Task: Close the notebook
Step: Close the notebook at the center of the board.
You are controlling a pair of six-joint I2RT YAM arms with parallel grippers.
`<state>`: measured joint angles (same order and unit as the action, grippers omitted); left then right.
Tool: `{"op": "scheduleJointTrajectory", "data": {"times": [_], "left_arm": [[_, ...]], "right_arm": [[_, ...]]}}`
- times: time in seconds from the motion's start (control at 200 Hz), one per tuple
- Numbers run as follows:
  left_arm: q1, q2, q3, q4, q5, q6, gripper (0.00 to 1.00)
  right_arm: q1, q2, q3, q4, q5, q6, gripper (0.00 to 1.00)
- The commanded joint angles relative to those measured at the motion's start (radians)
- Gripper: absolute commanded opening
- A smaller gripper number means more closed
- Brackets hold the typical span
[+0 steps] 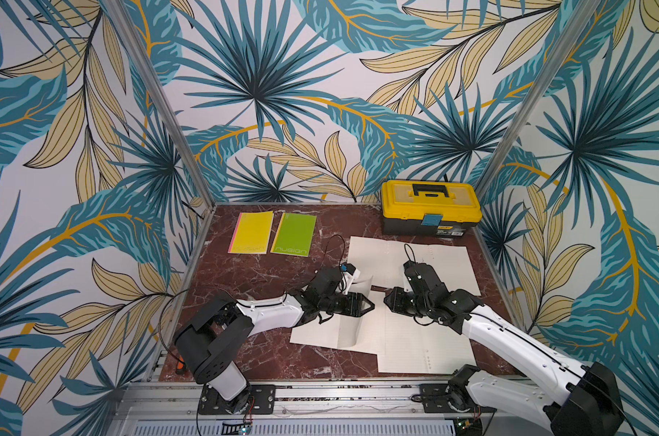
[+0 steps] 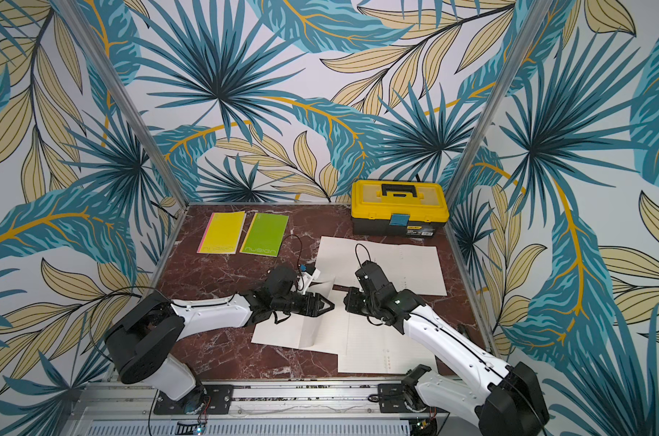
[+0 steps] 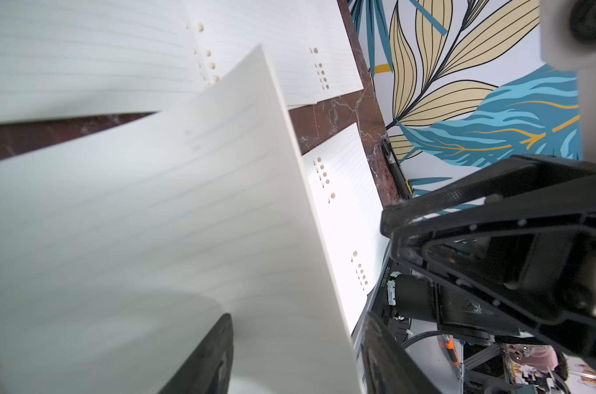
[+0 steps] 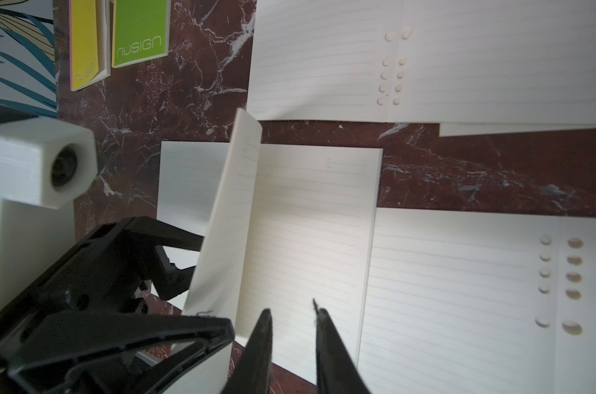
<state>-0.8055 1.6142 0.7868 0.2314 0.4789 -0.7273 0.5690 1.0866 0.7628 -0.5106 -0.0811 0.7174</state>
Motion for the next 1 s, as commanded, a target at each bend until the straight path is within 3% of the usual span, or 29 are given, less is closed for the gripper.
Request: {"op": "scheduleJointTrajectory", "data": {"times": [0.0,0.23,0.39,0.586,0.821,0.991], "left_arm": [[-0.007,-0.021,0.020,-0.020,-0.077,0.023,0.61],[-0.012,-0.049,0.014,-0.032,-0.072,0.047,0.62],[-0.017,-0.027,0.027,0.007,0.026,0.048,0.63],[-0.054,-0.029,0.033,0.050,0.056,0.066,0.63],[-0.049,-0.129,-0.002,-0.058,-0.115,0.107,0.63],[0.026,-0.221,-0.097,-0.074,-0.145,0.094,0.63]], "right_arm": [[-0.003,-0.007,-0.012,-0.025,0.010,-0.019,0.24],[-0.006,-0.001,-0.005,-0.016,0.006,-0.017,0.24],[-0.004,0.007,0.007,-0.013,0.003,-0.017,0.24],[-0.006,0.015,0.028,-0.019,0.003,-0.028,0.25],[-0.005,0.070,0.043,0.012,-0.062,-0.032,0.24],[-0.003,0.121,0.014,0.120,-0.136,-0.006,0.23]]}}
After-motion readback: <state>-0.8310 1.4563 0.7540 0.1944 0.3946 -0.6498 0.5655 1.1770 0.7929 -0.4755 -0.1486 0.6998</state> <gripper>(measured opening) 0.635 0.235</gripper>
